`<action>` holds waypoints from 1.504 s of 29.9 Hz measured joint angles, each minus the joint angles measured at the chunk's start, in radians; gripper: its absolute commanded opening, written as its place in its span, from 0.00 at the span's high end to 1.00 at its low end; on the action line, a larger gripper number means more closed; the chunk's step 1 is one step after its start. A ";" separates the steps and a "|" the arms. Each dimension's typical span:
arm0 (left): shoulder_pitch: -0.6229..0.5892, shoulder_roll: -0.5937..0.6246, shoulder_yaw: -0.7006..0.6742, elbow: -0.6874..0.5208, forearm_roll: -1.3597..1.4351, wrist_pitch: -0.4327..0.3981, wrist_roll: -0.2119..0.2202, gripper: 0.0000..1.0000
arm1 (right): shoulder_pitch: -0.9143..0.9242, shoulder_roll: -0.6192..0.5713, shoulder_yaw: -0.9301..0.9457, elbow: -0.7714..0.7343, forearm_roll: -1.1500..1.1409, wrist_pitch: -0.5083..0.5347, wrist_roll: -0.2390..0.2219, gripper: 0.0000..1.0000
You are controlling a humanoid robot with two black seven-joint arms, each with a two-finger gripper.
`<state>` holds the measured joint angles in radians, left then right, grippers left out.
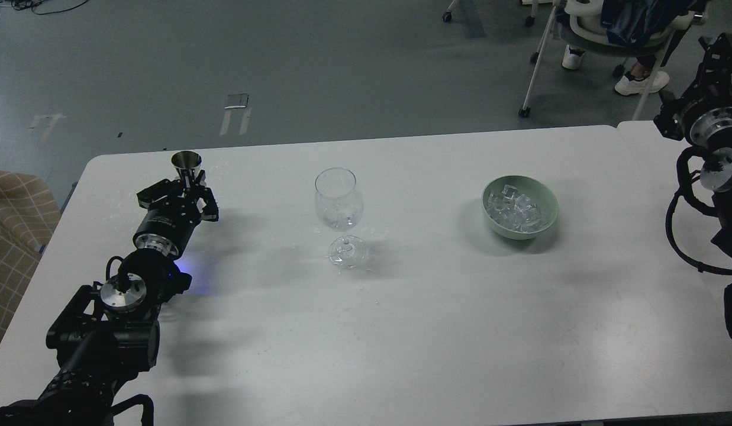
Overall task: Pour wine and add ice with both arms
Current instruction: 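Lower the jigger back onto the table with the left gripper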
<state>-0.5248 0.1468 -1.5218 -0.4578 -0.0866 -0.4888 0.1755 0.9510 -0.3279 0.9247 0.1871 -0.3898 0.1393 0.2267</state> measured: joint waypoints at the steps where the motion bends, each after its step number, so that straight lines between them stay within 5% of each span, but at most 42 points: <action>1: 0.000 0.007 0.000 0.001 -0.002 0.000 -0.001 0.81 | -0.001 0.000 0.000 0.000 0.000 0.000 0.000 0.00; 7: -0.002 0.024 0.000 0.010 -0.005 0.000 -0.003 0.74 | 0.003 0.000 0.002 0.001 0.000 0.000 0.000 0.00; 13: 0.006 0.031 0.000 0.014 -0.005 0.000 -0.008 0.53 | 0.009 0.004 0.002 0.003 0.000 0.000 0.000 0.00; 25: 0.010 0.033 0.000 0.028 -0.005 0.000 -0.013 0.51 | 0.011 0.001 0.001 0.003 0.000 0.002 0.000 0.00; 38: 0.001 0.051 0.000 0.028 -0.005 0.000 -0.012 0.17 | 0.011 0.001 0.002 0.003 0.001 0.002 0.000 0.00; 45: -0.007 0.059 0.000 0.016 -0.008 0.000 -0.014 0.09 | 0.014 -0.009 0.003 0.007 0.002 0.005 0.000 0.00</action>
<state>-0.5320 0.2054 -1.5216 -0.4414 -0.0942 -0.4888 0.1620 0.9654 -0.3366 0.9274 0.1936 -0.3874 0.1448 0.2264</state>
